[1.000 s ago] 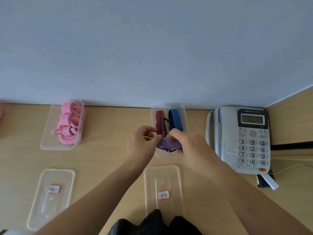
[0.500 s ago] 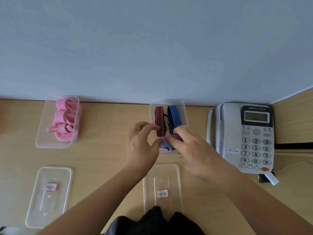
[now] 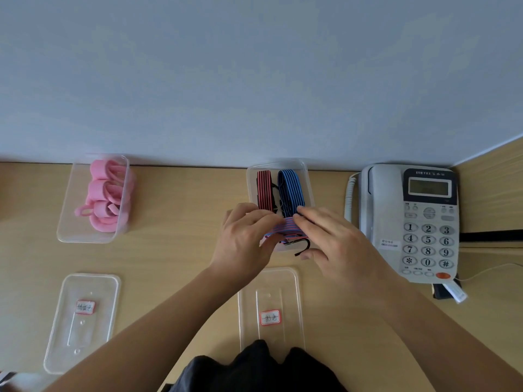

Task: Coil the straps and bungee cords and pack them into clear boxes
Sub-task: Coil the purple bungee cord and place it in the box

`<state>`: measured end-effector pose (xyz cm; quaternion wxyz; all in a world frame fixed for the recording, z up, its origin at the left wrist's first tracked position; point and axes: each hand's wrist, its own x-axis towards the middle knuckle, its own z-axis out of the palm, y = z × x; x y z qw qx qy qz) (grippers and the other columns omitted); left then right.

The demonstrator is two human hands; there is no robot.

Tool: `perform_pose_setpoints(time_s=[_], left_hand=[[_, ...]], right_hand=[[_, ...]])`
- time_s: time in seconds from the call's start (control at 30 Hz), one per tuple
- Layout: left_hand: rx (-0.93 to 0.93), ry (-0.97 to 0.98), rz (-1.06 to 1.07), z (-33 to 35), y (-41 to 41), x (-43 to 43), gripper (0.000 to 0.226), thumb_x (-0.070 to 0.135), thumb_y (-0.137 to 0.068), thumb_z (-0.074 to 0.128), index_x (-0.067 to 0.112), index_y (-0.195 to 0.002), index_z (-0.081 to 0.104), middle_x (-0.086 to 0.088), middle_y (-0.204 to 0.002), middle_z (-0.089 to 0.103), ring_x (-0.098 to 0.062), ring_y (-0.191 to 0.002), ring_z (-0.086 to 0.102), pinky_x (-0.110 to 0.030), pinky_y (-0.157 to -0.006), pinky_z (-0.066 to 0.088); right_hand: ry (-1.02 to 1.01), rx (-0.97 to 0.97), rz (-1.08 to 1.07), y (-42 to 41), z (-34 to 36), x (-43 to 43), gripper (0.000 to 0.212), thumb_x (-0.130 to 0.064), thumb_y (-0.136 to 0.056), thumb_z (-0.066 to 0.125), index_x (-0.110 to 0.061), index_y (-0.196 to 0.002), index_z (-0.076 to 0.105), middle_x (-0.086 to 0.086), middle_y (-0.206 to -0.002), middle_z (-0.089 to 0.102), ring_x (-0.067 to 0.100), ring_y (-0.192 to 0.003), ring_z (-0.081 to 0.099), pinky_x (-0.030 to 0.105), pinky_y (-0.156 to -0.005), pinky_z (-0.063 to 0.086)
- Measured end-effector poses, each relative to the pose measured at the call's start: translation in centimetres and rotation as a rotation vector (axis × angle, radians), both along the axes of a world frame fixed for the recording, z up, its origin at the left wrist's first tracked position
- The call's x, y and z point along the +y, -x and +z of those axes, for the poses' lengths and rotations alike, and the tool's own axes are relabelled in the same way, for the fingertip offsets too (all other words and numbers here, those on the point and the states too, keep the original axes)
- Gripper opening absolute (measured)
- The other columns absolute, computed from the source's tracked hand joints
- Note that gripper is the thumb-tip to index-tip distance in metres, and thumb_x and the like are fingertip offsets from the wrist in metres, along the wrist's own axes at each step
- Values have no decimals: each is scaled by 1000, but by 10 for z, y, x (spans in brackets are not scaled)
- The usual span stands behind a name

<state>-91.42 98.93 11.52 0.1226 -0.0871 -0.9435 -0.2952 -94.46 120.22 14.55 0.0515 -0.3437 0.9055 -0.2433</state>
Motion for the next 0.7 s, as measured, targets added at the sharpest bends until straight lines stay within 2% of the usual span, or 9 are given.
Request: perform_pose_setpoints(time_s=[0.1,0.23,0.3,0.5,0.7], left_hand=[[-28,-10,-39,0,1,-1,22,17,-80,81,14,-102,77,5,-98,76,-26,-93,60,-41,-79,54],[-37,-25,-42,1,-2,-1,21,13,-83,81,10,-104,76,2,-99,75,-25,-95,59,-24,-86,46],[-41,-26,-36,1,-3,1,22,10,-83,83,10,-104,76,2,-99,75,-24,-95,59,-21,-88,43],[-23,-29,-46,-1,-1,-1,21,12,-83,84,11,-103,77,1,-98,75,-25,-91,64,-25,-85,48],[27,-48,-64,-7,2,-3,15,14,-80,85,10,-94,80,-1,-98,76,-26,-87,66,-31,-78,53]], right_hand=[[30,33,-30,-4,-5,2,64,-15,-72,87,1,-129,62,13,-131,63,31,-120,59,42,-103,48],[75,81,-43,-8,-13,2,51,-20,-86,72,1,-131,60,12,-133,61,30,-122,57,41,-106,45],[108,88,-59,-8,-15,1,44,-20,-92,65,1,-130,61,12,-131,62,30,-120,57,40,-106,46],[142,100,-104,-2,-15,-3,35,-22,-94,61,-1,-121,67,10,-122,67,29,-110,60,37,-100,48],[123,173,-184,-5,-20,-8,28,-5,-89,65,0,-116,70,13,-122,67,33,-109,58,38,-99,48]])
